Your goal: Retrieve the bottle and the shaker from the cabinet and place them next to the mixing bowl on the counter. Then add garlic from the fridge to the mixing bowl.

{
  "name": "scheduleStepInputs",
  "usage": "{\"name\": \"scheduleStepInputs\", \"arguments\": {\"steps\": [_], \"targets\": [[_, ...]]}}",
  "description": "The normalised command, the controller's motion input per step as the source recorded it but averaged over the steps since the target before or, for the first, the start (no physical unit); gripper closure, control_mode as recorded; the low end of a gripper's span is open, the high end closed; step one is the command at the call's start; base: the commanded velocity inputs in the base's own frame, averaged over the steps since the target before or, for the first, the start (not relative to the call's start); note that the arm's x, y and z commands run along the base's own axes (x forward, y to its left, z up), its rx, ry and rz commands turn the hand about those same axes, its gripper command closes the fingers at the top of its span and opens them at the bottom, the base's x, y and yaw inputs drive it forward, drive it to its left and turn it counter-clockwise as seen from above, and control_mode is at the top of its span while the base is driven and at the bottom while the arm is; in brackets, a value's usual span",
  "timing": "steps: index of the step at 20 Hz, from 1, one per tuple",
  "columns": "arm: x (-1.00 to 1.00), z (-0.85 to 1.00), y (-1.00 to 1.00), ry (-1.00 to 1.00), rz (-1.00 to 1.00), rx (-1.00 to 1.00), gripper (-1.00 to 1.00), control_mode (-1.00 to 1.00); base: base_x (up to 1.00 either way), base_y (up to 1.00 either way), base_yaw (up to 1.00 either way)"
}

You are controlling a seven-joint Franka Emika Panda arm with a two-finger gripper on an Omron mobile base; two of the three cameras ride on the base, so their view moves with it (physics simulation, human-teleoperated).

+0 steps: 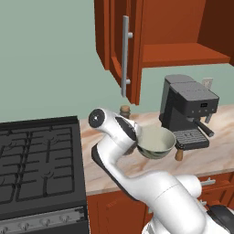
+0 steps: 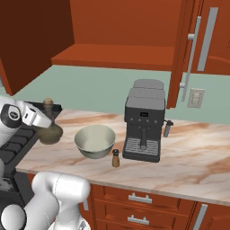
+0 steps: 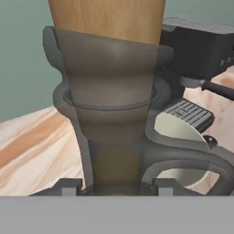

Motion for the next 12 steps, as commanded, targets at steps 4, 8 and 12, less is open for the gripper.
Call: {"name": "scheduleStepInputs", "arguments": {"steps": [4, 8, 12], "targets": [[0.00, -0.24, 0.00, 0.00, -0.06, 0.00, 1.00, -1.00, 0.00, 0.00, 0.00], [0.00, -0.17, 0.00, 0.00, -0.04, 0.00, 1.00, -1.00, 0.00, 0.00, 0.00], [0.01, -0.08, 0.00, 0.00, -0.02, -0.01, 1.00, -1.00, 0.00, 0.00, 0.00]]}}
